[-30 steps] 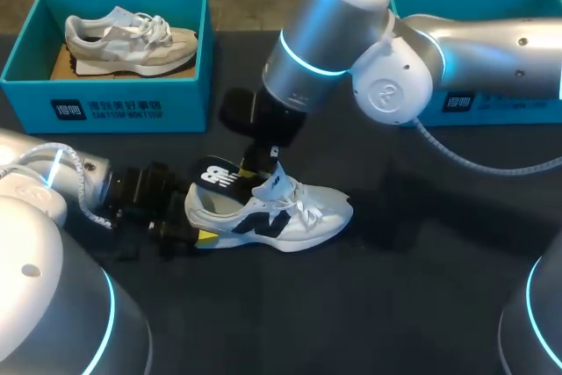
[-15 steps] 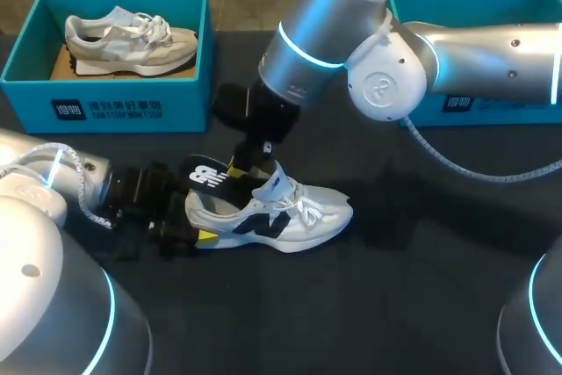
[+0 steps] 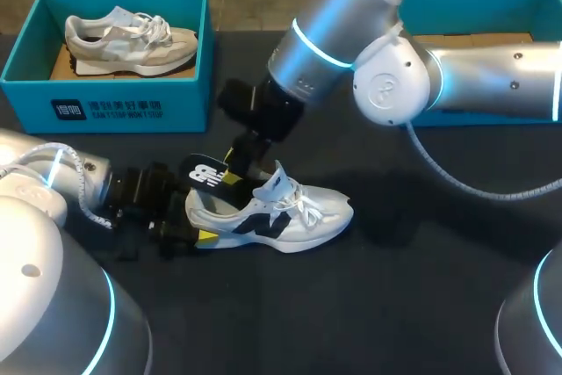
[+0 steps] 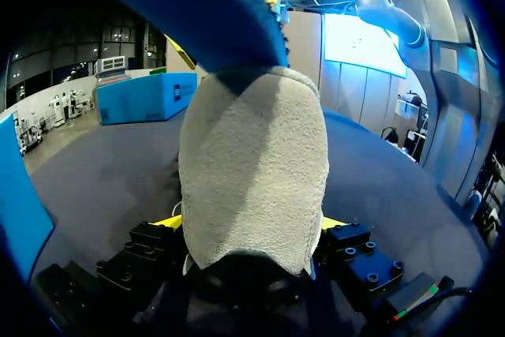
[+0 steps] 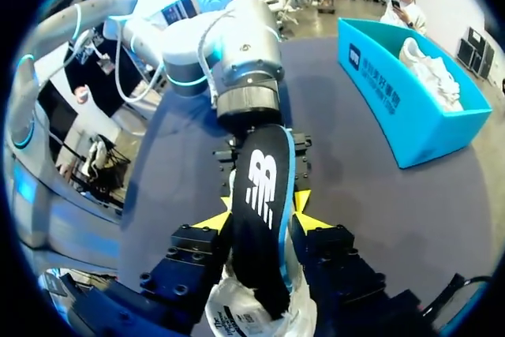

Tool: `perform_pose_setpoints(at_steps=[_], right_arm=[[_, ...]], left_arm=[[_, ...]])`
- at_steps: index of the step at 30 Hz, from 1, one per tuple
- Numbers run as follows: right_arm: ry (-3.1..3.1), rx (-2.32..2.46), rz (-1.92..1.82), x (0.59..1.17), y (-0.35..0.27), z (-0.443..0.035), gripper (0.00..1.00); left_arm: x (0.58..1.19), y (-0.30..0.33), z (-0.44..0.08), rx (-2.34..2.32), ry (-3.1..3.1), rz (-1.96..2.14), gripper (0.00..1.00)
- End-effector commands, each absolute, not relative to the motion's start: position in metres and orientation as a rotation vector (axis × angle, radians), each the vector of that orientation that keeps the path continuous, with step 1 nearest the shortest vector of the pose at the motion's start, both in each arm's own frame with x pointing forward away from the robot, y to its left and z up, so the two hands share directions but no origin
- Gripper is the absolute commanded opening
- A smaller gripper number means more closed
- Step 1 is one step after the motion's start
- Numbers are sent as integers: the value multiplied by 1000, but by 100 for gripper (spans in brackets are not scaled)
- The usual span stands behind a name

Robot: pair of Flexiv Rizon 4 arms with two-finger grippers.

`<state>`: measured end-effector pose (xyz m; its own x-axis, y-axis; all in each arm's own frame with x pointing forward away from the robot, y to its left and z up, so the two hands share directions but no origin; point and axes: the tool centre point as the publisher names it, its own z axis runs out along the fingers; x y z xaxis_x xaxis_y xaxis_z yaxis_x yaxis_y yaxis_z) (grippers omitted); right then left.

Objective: Take the shoe out of the shoebox, open the shoe tongue, remove and reinsert the insole, then place the shoe into the shoebox

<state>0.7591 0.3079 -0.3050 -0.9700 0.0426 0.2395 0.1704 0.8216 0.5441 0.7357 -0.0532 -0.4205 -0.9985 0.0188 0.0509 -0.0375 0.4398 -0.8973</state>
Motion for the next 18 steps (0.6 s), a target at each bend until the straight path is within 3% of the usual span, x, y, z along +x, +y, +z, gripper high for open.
perform_pose_setpoints(at_steps=[1,6,13,18], right_arm=[[-2728,-146,-896,763,308,-313,59],[-2683,-113,-862,763,309,-314,67],[-2653,-87,-822,765,312,-314,61],[-2646,-92,-813,762,314,-314,50]], left_arm=[[735,-54,-422,18,-2622,1633,0],[735,-54,-422,18,-2622,1633,0],[735,-54,-422,18,-2622,1633,0],[735,-54,-422,18,-2622,1633,0]])
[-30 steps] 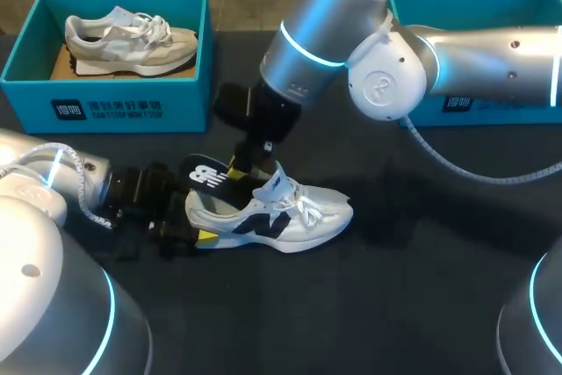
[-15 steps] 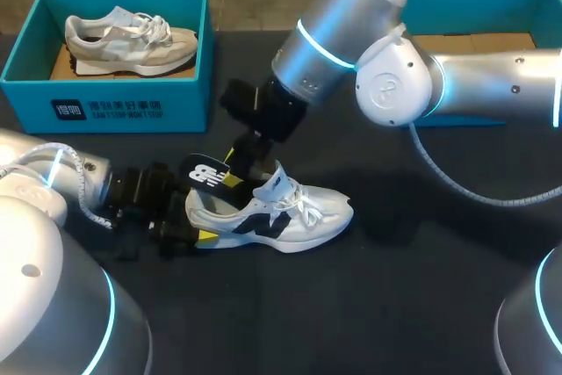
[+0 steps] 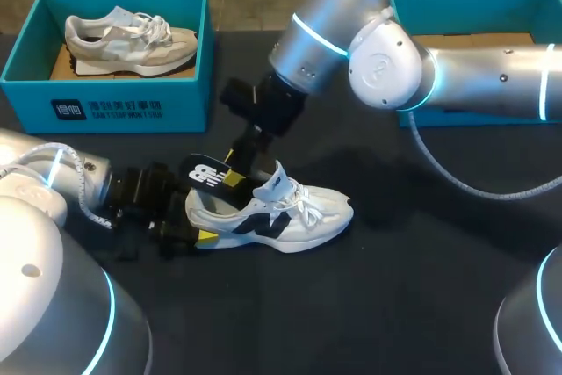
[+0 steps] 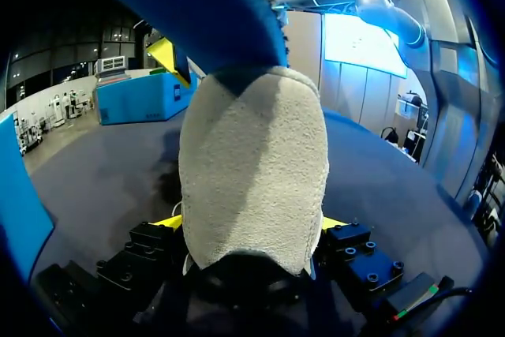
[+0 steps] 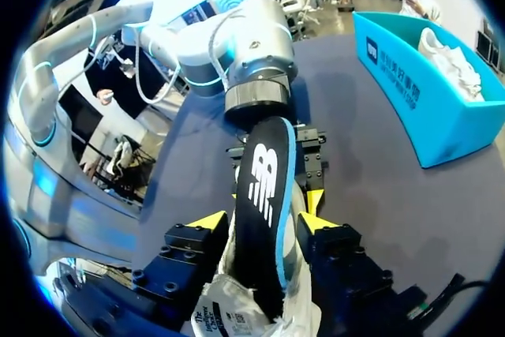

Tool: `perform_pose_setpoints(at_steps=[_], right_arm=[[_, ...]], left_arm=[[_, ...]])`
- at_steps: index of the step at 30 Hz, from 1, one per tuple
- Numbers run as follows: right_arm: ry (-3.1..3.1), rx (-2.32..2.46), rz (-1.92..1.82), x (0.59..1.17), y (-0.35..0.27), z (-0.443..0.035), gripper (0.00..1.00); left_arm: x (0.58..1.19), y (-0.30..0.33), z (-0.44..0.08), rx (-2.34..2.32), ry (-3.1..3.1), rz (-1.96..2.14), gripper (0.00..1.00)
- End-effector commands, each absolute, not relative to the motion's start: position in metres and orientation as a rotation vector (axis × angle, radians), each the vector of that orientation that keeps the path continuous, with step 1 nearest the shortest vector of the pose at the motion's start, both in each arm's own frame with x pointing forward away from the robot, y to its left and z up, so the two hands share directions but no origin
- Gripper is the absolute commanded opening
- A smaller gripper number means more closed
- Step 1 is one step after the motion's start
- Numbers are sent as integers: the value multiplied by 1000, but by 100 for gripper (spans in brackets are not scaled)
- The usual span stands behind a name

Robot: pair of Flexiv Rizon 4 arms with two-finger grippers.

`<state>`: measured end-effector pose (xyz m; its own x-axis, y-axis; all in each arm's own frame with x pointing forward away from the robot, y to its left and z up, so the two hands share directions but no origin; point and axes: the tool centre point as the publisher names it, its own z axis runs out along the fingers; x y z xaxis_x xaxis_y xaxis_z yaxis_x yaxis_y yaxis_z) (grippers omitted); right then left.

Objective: Take the shoe out of the shoebox, open the shoe tongue, remove and reinsert the insole, then place the shoe into the shoebox

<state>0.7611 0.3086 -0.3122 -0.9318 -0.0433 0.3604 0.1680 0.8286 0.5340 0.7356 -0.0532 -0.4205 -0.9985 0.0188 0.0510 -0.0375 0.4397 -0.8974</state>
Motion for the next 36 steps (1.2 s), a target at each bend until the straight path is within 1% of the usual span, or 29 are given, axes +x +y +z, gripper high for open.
perform_pose_setpoints(at_steps=[1,11,13,16,18,19,20,21,22,23,36], right_arm=[[-2642,-93,-816,761,315,-314,50],[-2615,-95,-821,754,323,-319,48],[-2613,-103,-815,752,323,-320,46],[-2611,-110,-815,751,323,-321,40],[-2612,-114,-816,750,323,-321,34],[-2614,-115,-816,750,322,-321,27],[-2616,-116,-817,750,323,-320,24],[-2620,-116,-817,751,323,-319,16],[-2625,-117,-817,752,323,-318,4],[-2631,-118,-823,753,323,-316,0],[-2697,-162,-968,770,321,-284,0]], left_arm=[[735,-54,-422,18,-2622,1633,0],[735,-54,-422,18,-2622,1633,0],[735,-54,-422,18,-2622,1633,0],[735,-54,-422,18,-2622,1633,0],[735,-54,-422,18,-2622,1633,0],[735,-54,-422,18,-2622,1633,0],[735,-54,-422,18,-2622,1633,0],[735,-54,-422,18,-2622,1633,0],[735,-54,-422,18,-2622,1633,0],[735,-54,-422,18,-2622,1633,0],[735,-54,-422,18,-2622,1633,0]])
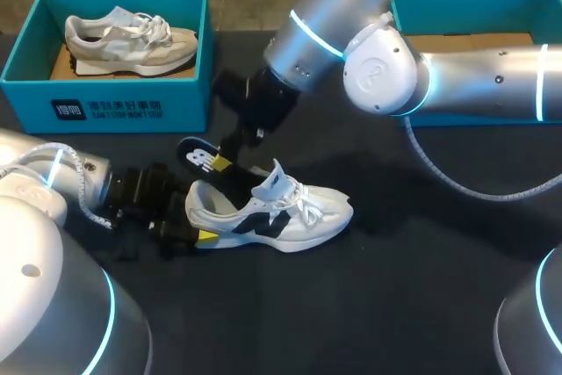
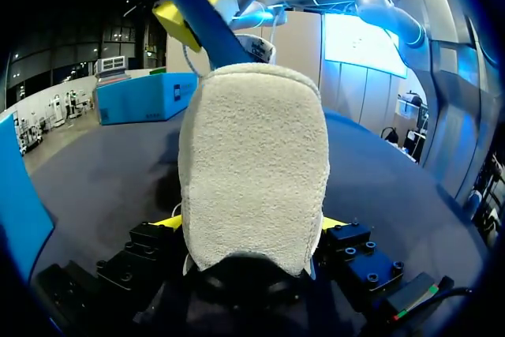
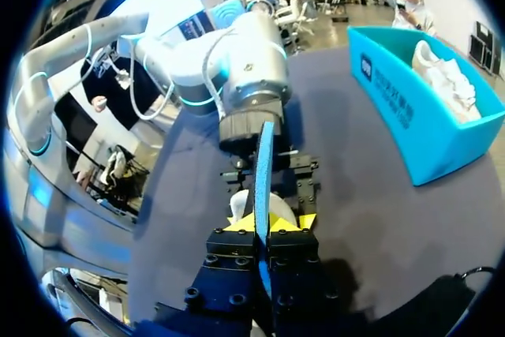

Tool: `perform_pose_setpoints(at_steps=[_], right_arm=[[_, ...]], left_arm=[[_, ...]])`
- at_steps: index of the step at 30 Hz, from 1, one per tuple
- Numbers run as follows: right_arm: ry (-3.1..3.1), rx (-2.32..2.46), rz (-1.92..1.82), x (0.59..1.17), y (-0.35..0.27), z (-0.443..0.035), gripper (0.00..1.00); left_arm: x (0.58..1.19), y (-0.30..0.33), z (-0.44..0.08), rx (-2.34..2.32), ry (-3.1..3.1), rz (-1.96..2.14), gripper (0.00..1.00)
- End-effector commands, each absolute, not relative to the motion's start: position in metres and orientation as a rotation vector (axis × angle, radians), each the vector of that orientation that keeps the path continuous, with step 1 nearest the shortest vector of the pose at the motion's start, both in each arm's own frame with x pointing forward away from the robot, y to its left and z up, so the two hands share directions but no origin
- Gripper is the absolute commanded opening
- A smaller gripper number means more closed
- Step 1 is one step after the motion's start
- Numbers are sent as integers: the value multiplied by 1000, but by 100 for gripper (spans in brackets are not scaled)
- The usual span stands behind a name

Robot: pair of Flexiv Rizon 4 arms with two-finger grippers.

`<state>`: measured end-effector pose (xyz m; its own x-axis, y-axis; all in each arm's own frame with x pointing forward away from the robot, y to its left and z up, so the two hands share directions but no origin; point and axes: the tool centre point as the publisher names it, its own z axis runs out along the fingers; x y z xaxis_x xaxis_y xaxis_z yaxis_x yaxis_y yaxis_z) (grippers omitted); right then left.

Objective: Take the shoe out of the shoebox, open the shoe tongue, remove and reinsert the insole, then place the shoe into the shoebox

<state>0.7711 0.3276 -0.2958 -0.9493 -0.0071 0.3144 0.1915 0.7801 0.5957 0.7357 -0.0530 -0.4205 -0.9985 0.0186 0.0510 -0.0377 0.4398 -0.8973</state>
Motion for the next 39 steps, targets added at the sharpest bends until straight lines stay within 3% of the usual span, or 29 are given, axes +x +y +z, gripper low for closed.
perform_pose_setpoints(at_steps=[1,27,39], right_arm=[[-2706,-168,-979,772,321,-282,0],[-2768,-415,-1806,823,313,-201,0],[-2795,-413,-1932,836,308,-159,0]], left_arm=[[735,-54,-422,18,-2622,1633,0],[735,-54,-422,18,-2622,1633,0],[735,-54,-422,18,-2622,1633,0]])
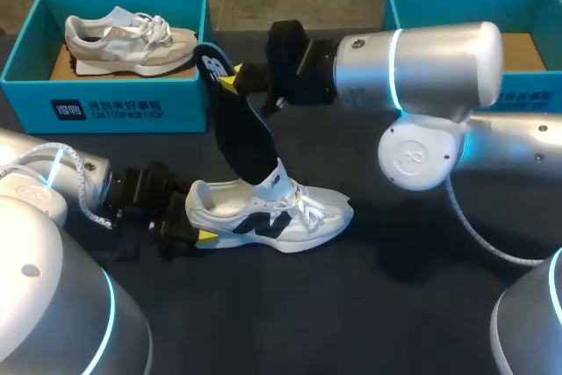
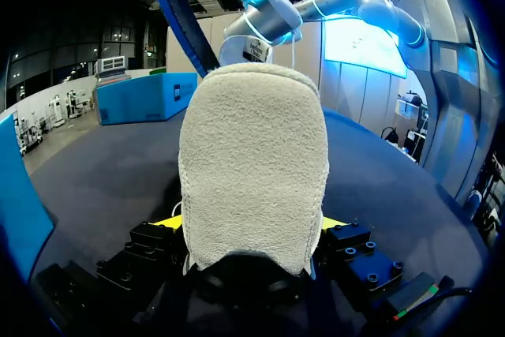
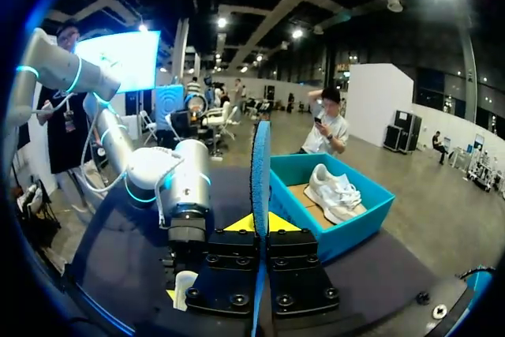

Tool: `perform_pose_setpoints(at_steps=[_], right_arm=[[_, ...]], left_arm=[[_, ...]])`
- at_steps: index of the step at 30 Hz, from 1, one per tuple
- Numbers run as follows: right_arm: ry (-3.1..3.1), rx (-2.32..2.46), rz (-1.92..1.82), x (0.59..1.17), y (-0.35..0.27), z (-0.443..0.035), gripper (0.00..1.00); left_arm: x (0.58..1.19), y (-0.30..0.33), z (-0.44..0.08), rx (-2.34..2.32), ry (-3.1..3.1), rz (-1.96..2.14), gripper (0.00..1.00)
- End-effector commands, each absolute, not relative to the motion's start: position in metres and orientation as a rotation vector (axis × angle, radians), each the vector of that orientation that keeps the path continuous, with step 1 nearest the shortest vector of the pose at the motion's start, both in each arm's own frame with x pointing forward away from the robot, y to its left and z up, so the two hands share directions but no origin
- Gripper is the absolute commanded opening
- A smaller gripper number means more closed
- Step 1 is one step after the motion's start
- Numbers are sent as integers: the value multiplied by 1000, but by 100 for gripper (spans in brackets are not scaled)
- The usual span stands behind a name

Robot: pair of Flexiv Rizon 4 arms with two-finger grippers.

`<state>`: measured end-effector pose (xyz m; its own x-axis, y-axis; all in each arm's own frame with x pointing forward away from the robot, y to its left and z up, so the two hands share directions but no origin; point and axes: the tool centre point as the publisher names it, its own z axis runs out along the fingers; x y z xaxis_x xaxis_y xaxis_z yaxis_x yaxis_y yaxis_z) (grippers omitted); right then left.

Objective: Take the shoe out of the shoebox, open the shoe tongue, remove and reinsert the insole, then place the shoe into the shoebox

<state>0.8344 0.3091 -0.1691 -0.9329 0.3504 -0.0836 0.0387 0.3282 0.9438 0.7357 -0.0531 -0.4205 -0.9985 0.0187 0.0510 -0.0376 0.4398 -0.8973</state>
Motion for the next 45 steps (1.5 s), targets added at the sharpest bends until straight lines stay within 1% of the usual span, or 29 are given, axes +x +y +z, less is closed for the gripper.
perform_pose_setpoints(at_steps=[1,6,21,24,26,38,45], right_arm=[[2334,344,1616,837,308,-157,0],[2348,265,1592,841,306,-136,0],[2348,265,1592,841,306,-136,0],[2292,336,1717,839,299,-132,0],[2283,360,1790,839,294,-127,0],[2406,388,1915,832,265,-77,0],[2399,432,2066,823,252,-43,0]], left_arm=[[735,-54,-422,18,-2622,1633,0],[735,-54,-422,18,-2622,1633,0],[735,-54,-422,18,-2622,1633,0],[735,-54,-422,18,-2622,1633,0],[735,-54,-422,18,-2622,1633,0],[735,-54,-422,18,-2622,1633,0],[735,-54,-422,18,-2622,1633,0]])
